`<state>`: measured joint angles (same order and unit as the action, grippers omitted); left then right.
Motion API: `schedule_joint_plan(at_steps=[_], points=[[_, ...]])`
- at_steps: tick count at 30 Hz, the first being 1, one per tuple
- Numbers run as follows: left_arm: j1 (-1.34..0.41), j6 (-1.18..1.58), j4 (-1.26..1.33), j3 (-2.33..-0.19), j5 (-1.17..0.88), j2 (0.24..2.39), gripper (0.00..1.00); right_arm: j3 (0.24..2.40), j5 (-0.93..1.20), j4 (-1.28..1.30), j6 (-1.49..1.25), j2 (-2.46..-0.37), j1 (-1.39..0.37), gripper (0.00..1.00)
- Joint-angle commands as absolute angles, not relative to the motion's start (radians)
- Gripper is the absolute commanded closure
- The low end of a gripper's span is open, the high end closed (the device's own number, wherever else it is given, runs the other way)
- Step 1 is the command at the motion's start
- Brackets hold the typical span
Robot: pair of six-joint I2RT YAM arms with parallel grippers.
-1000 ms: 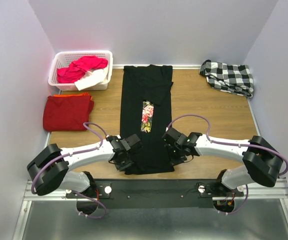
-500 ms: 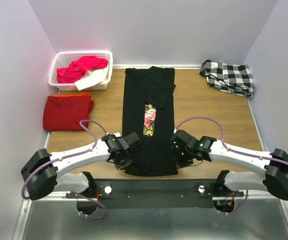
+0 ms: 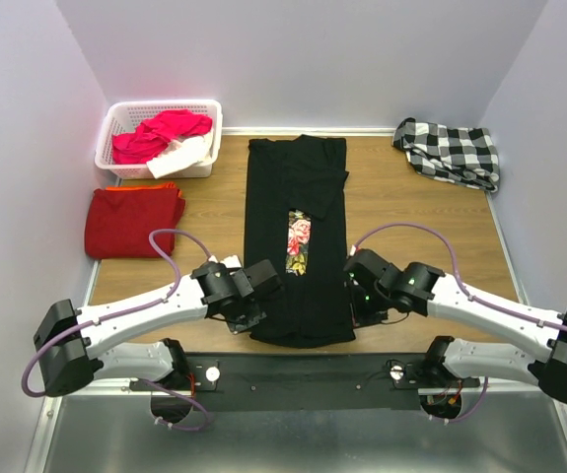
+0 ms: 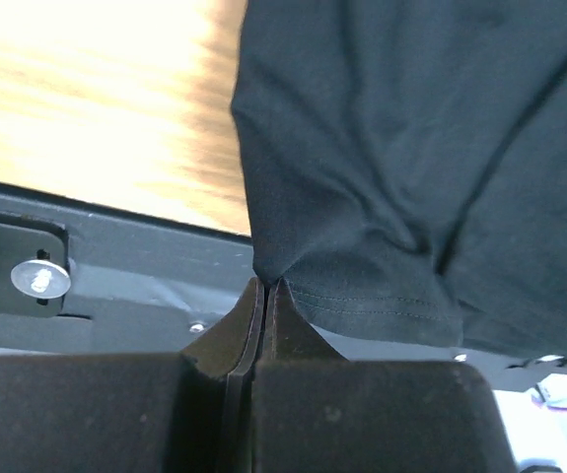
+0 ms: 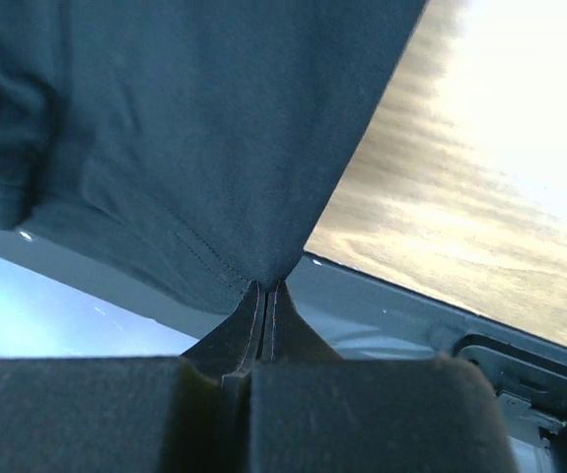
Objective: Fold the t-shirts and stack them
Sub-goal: Grab the bottom of the folded rectangular tshirt with both arms, then fold the folded rectangular tshirt in 1/3 of the way
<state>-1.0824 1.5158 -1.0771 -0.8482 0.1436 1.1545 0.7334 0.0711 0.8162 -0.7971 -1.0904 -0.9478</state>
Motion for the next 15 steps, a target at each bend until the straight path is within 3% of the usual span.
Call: schedule_joint_plan(at_steps=[1, 8, 15], points=[[-1.086, 1.533, -1.114, -0.972, 0.297, 1.183, 1.00, 0.840, -0.072, 0.887, -0.775, -1.143, -0.948, 0.99], [-1.013, 1.444, -1.114, -1.114, 0.416, 1.324, 1.00, 0.957, -0.210, 0.890, -0.729, -1.239, -0.930, 0.99], [-0.798, 1.225, -0.988, -1.161, 0.506, 1.356, 1.00, 1.048, -0.236, 0.803, -0.585, -1.325, -0.729, 0.99]])
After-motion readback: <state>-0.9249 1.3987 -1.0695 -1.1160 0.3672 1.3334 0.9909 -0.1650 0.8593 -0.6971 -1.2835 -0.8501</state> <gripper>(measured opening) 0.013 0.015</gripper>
